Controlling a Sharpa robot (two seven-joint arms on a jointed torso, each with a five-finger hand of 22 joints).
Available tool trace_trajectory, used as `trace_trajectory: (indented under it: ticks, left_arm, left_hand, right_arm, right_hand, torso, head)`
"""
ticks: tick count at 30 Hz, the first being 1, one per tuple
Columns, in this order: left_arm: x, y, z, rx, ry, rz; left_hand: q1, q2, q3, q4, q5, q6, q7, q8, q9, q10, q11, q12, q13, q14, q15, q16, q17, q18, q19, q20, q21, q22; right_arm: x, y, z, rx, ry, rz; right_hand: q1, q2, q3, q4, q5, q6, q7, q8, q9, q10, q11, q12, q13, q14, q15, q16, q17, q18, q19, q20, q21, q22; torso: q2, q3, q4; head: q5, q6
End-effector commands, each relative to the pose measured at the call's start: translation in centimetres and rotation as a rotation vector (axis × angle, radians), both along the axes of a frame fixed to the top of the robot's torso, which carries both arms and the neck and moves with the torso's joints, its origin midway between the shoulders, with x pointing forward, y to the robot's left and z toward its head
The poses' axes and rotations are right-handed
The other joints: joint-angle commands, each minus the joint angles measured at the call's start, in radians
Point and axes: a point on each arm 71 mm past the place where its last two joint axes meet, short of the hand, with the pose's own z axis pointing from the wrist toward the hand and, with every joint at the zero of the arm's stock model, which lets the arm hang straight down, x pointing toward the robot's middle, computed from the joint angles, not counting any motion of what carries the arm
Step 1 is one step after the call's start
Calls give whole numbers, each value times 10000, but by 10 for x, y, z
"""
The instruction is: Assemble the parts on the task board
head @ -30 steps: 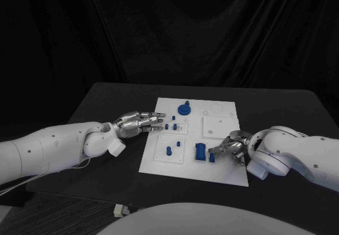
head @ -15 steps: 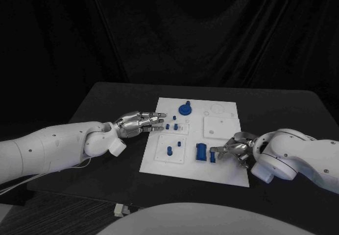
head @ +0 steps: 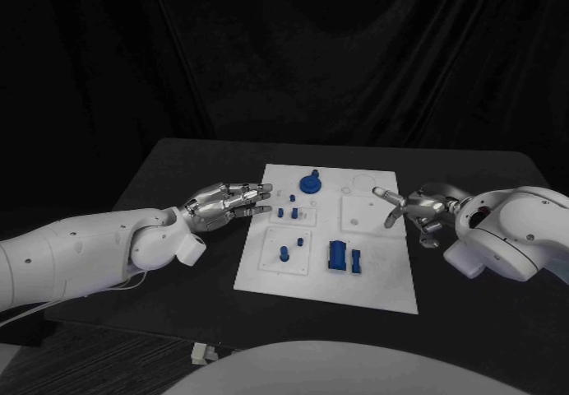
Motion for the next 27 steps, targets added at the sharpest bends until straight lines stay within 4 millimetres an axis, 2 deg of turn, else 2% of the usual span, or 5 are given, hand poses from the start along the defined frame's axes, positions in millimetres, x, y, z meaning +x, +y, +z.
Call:
trace_trajectory:
  ticks: [1,11,15,17,27]
  left_arm:
    - [5,3,20,-509,-1261,940]
    - [13,5,62,-889,-3243,1861]
    - [15,1,69,-901,-4058,2055]
    - [16,-3,72,-884,-4397,2142]
    - [21,-7,74,-591,-5247,2494]
  left_hand:
    - [-225,-264,298,-8,101,160,-28,110,102,200,53,225,61,226,66,254,161,-18,179,14,51,211]
    - [-781,-772,-366,984,-162,1207,-41,242,173,1174,52,893,140,228,-389,383,157,7,186,-397,50,171]
    - [-1055,-1054,-1069,1479,-1595,917,-481,76,106,858,-557,427,81,-176,-976,-117,61,9,20,-995,-39,-140]
    - [-1432,-1055,-1598,1480,-2857,-57,-1004,-19,24,-81,-1190,-426,-25,-570,-1484,-933,-107,31,-250,-1466,-160,-695]
    - [-2060,-1690,-1532,1502,-4089,-737,-1958,-65,-20,-651,-2294,-860,-100,-590,-2039,-1032,-134,-198,-370,-2286,-226,-1132]
  right_arm:
    - [10,3,25,1838,-2510,-765]
    - [22,16,58,4662,-6506,-238]
    - [21,18,55,5330,-7130,87]
    - [20,18,50,5773,-7262,203]
    - [19,15,26,6778,-6837,442]
  right_hand:
    - [-190,288,-518,-74,-18,325,-30,277,276,1077,-119,198,2643,545,-104,-288,-235,224,26,-78,73,1217]
    - [1299,767,-1763,-87,107,-457,448,-357,-388,-1832,396,-6549,-2883,-1360,436,-6648,-7658,860,-1832,443,-5880,-1044]
    - [2131,580,-1994,-102,491,-1736,1575,-1496,-1715,-5232,1789,-11525,-6605,-3984,1930,-10743,-9705,449,-4215,1532,-7735,-3160]
    - [2068,-192,-1342,10,342,-2624,1117,-1945,-2520,-6528,2805,-12993,-8199,-6118,3014,-12529,-10816,52,-6584,2201,-8038,-4695]
    - [1785,-1057,-488,-40,74,-6363,-681,-2096,-4792,-11509,1051,-14608,-10872,-13005,2340,-14093,-12514,-180,-14034,2350,-8524,-12095]
  torso:
    - [-8,5,-1]
    - [-39,36,-6]
    - [-77,73,-17]
    - [-130,110,-40]
    - [-162,146,-104]
  head:
    - [-48,2]
    - [-109,2]
    - [-179,2]
    - [-137,2]
    - [-115,2]
